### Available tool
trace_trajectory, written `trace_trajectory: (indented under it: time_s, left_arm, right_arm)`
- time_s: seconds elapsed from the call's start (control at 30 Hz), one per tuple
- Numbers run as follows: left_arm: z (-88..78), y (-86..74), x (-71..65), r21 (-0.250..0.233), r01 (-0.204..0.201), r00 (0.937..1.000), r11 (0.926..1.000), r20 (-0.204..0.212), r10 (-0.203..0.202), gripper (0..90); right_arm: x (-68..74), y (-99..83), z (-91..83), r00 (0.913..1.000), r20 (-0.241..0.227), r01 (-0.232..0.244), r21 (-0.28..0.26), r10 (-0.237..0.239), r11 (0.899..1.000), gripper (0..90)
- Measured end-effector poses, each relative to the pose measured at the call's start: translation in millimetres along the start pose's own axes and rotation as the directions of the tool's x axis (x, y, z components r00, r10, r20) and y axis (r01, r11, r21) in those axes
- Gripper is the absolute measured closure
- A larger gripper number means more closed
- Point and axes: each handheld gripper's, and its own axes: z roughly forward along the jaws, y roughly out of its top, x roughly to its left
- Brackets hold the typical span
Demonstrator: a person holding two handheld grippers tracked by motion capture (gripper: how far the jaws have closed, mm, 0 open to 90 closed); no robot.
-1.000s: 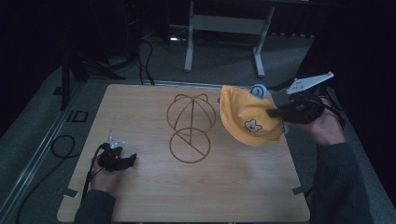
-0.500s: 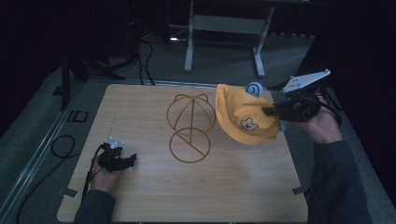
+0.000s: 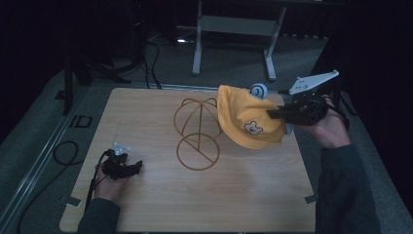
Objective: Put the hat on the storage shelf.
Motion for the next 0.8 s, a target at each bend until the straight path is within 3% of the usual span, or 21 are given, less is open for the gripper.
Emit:
trace_trajectory:
  time_s: [0.8]
  left_arm:
    - [-0.1,-0.1,0.2,-0.001,-0.002,1.0,1.0,0.001,0.002,33.1]
  right_arm:
    - [9.2,21.2,9.9,0.9991,-0.021,0.037,-0.029,-0.038,0.999,84.0]
